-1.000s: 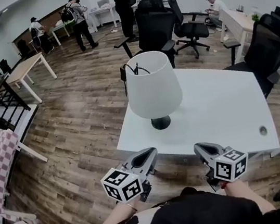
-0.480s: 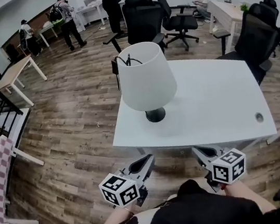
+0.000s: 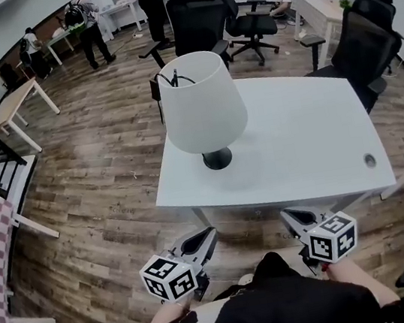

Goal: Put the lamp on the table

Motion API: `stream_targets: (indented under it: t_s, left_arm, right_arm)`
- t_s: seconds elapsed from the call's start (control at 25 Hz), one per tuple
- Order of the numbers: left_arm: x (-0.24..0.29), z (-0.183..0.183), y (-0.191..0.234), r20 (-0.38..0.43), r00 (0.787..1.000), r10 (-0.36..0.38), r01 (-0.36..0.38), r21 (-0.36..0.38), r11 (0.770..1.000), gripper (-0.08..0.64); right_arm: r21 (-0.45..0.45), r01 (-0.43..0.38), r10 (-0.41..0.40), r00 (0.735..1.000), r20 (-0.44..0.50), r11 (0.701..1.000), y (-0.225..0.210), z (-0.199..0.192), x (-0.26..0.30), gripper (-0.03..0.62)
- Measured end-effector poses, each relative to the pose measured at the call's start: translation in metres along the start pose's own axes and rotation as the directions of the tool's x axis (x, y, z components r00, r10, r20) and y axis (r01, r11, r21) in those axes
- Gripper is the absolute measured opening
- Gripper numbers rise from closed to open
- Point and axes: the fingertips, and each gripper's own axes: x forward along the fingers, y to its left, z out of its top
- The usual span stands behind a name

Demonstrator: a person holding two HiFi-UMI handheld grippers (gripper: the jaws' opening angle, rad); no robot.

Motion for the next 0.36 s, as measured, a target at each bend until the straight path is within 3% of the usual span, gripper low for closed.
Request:
stream_targets:
  t_s: [0.36]
  left_arm:
    - [0.001,-0.011,-0.005,0.001,1.0,0.006,-0.006,-0.024,1.0,0.014]
  right_arm:
    - [-0.018,-0.019,0.018,1.0,-0.014,1.0,-0.001,-0.006,-0.001,0.015]
